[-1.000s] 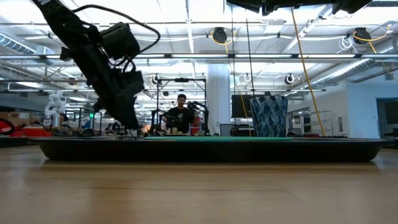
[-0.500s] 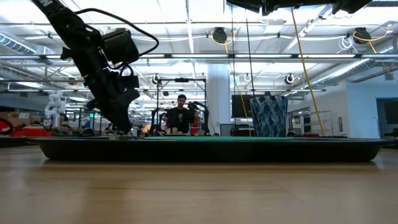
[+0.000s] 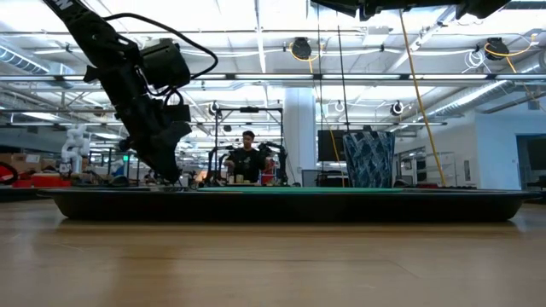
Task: Pick and place plate/cup/fork/spoon on tray
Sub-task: Adjust the orange fork on the black serving tray
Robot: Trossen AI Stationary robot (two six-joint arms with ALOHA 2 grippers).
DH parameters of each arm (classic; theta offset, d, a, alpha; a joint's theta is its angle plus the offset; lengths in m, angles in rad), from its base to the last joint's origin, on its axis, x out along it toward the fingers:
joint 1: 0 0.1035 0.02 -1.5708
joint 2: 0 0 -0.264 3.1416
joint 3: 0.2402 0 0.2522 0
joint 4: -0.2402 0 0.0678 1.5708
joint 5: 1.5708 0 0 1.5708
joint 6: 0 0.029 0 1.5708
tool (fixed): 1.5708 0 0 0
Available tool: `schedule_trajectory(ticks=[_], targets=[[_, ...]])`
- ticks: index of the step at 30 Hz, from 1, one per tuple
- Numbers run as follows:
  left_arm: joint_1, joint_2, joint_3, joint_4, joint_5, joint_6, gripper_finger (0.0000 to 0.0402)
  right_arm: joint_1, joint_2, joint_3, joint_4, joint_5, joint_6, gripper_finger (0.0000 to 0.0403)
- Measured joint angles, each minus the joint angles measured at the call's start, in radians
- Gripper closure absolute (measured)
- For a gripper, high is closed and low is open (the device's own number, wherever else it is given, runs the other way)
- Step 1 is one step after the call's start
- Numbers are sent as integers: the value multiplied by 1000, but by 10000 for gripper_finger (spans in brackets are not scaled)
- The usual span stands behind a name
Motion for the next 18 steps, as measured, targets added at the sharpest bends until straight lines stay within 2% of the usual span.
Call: schedule_trajectory(ticks=[4,9,18], targets=[[-2,0,0,0,38,0,339,0,0,0,0,0,0,316],[6,2,0,0,-1,-20,339,0,0,0,0,0,0,316],[10,84,0,32,-28,-14,339,0,0,0,3,0,0,316]])
